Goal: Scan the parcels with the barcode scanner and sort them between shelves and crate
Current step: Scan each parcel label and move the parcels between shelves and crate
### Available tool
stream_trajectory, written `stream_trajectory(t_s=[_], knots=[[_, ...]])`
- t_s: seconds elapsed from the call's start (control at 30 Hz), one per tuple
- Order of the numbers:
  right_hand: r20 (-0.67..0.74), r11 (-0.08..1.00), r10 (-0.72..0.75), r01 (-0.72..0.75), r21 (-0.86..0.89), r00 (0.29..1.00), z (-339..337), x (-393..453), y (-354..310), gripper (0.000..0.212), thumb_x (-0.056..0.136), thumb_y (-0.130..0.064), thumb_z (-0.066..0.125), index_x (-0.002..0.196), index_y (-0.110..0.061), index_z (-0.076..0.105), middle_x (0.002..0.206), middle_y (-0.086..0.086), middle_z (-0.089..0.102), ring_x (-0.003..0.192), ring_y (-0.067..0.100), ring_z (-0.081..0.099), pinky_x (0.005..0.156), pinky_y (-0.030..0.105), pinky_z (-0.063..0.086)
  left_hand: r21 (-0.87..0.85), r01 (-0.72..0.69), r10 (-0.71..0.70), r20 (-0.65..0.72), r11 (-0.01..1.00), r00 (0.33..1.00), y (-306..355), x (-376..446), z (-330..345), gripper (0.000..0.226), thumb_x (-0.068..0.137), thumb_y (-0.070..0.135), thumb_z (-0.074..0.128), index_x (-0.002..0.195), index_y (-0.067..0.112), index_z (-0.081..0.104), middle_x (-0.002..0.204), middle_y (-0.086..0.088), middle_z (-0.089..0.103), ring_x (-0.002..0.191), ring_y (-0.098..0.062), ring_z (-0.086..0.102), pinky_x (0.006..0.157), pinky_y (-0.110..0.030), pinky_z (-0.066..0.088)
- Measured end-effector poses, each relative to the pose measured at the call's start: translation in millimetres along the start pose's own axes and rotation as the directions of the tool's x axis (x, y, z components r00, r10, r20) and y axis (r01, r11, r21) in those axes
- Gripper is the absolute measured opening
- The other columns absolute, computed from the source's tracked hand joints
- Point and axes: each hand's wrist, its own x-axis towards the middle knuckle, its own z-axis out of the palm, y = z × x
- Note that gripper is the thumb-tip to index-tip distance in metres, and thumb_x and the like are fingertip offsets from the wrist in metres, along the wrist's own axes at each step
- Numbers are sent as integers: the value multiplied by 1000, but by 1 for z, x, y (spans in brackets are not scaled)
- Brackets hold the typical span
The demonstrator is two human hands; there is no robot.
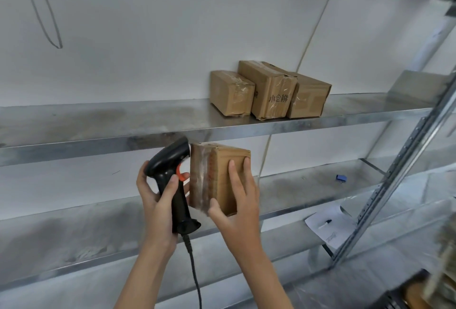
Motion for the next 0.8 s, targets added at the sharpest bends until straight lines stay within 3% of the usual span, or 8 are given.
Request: stream_trajectory(t_s=[0.1,0.23,0.37,0.43,0.5,0.63,0.73,0.8], knots=[[105,992,97,-104,64,990,-10,-9,5,77,90,-43,58,153,-53,14,166,-18,9,153,9,11,122,44,28,32,-24,24,-15,999,1000,-5,-12,-1,61,99,11,58,146,42,35,132,12,58,116,-21,65,103,-55,50],[98,975,200,-208,77,975,-24,-18,6,73,100,-8,57,148,-47,18,149,-13,42,131,-14,38,105,10,39,27,-61,62,-10,998,998,-11,-34,4,62,92,16,62,141,43,36,140,2,57,118,-28,65,106,-59,46],[67,966,243,-247,71,968,-21,-32,2,93,97,-14,61,151,-45,-7,160,-20,10,136,-26,8,104,-5,19,59,-96,94,47,994,994,-17,-58,14,70,84,21,64,143,42,33,135,6,59,116,-25,67,107,-52,47],[8,976,218,-218,3,976,-18,-37,3,109,87,-34,74,154,-40,-11,164,-18,-10,144,-16,-6,108,-2,10,55,-116,111,82,992,990,-18,-68,20,68,84,17,62,142,39,33,133,8,61,110,-23,70,104,-45,52],[-65,983,161,-166,-83,985,-17,-42,13,112,79,-48,74,159,-32,-2,165,-15,-14,149,-5,-4,114,8,10,32,-105,101,109,994,989,-20,-73,22,66,86,14,62,140,39,35,136,-6,60,105,-24,72,101,-41,53],[-165,981,175,-187,-58,971,-25,-52,29,97,76,-29,69,159,-33,18,166,-18,2,135,-14,19,101,5,26,29,-87,80,187,996,979,-23,-74,21,65,92,12,68,139,42,36,135,-22,56,103,-29,73,94,-36,57],[-223,967,251,-236,93,942,-36,-57,38,89,79,-21,64,155,-39,22,163,-28,9,134,-17,22,97,6,32,74,-104,85,223,992,971,-22,-76,17,65,87,8,63,136,40,35,124,-10,66,96,-19,74,85,-30,60],[-265,955,285,-249,163,921,-44,-60,47,86,80,-18,62,155,-38,24,162,-28,13,140,-14,20,107,19,33,134,-110,73,253,985,965,-22,-79,12,65,90,7,66,134,44,37,109,0,73,87,-20,75,76,-31,61]])
